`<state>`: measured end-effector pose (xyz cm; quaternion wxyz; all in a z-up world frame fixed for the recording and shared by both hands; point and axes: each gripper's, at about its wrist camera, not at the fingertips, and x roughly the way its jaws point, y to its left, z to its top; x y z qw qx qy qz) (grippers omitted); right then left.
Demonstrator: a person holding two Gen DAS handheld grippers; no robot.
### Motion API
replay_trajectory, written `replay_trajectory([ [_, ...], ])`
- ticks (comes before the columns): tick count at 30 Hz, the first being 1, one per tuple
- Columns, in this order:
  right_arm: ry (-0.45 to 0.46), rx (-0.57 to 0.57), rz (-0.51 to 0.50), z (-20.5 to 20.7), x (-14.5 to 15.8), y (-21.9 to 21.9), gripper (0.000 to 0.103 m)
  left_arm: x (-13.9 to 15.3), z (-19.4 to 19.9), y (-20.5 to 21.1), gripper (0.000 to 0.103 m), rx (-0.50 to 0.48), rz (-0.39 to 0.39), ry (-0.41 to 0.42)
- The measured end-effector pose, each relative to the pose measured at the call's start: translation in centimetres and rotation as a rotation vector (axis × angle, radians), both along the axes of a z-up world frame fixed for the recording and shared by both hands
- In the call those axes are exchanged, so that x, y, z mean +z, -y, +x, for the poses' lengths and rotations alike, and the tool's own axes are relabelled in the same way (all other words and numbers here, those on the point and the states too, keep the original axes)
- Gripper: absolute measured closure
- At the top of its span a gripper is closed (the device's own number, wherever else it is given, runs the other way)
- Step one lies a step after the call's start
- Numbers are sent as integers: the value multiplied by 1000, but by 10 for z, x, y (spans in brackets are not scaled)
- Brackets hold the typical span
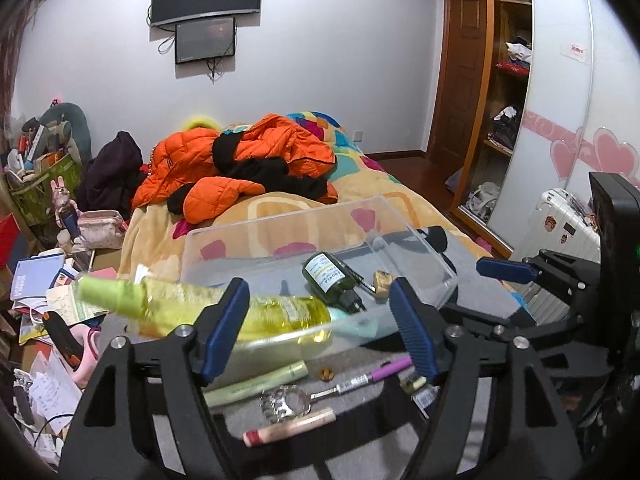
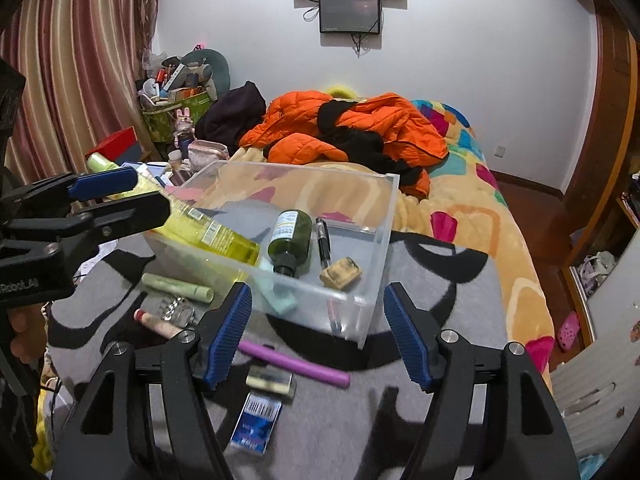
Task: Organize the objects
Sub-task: 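Withdraw both tools from the box toward the remaining items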
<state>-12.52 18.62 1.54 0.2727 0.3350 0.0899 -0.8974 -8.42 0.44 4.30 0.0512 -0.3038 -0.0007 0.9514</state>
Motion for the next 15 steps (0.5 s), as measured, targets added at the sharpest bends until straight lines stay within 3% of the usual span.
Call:
replay_trajectory([
  [7,13,0,-3,14,-7,-4,32,-15,25,3,17,24,-33,24],
  [15,87,9,19,27,-33,-2,32,-61,31,19,17,55,-21,145],
])
